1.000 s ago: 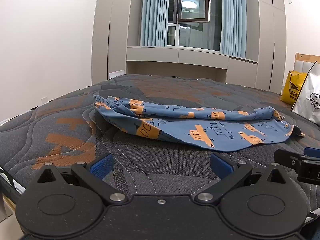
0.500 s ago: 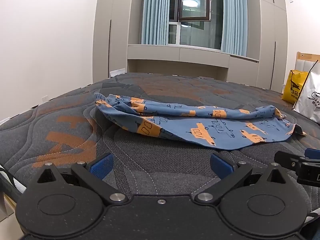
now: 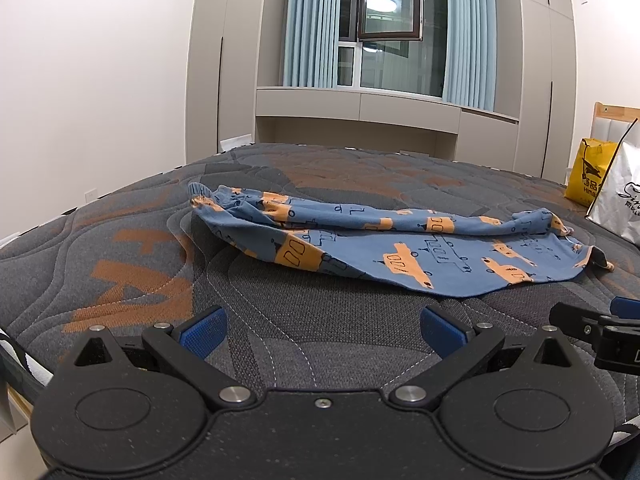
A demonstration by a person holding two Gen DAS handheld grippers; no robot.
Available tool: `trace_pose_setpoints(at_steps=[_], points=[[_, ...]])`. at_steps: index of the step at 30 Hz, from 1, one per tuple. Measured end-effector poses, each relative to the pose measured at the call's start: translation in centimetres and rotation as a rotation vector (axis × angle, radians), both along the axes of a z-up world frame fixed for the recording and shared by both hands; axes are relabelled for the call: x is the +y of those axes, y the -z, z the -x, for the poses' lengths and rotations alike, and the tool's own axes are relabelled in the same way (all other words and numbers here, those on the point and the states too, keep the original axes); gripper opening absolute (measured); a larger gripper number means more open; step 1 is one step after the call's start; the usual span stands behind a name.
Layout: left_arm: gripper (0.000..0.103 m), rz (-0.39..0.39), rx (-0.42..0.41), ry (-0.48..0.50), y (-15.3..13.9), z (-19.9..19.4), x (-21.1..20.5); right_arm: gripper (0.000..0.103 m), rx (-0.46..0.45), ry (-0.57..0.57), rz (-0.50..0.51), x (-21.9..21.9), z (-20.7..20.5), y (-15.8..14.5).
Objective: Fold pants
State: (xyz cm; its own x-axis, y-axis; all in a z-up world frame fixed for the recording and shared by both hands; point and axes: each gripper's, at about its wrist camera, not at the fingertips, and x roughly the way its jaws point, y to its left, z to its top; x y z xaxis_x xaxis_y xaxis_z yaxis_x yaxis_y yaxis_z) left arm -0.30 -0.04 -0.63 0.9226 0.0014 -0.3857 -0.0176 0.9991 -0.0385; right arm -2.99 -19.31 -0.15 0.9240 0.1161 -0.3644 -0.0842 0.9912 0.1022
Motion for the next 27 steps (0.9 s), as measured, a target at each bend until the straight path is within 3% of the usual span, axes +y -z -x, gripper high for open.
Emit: trace_pose_setpoints(at_steps=[27], points=[[0.103,0.001,0.007,0.0,0.9,-0.3,0.8,0.103,0.016,-0.002,0.005,0.0,-0.2,0.7]])
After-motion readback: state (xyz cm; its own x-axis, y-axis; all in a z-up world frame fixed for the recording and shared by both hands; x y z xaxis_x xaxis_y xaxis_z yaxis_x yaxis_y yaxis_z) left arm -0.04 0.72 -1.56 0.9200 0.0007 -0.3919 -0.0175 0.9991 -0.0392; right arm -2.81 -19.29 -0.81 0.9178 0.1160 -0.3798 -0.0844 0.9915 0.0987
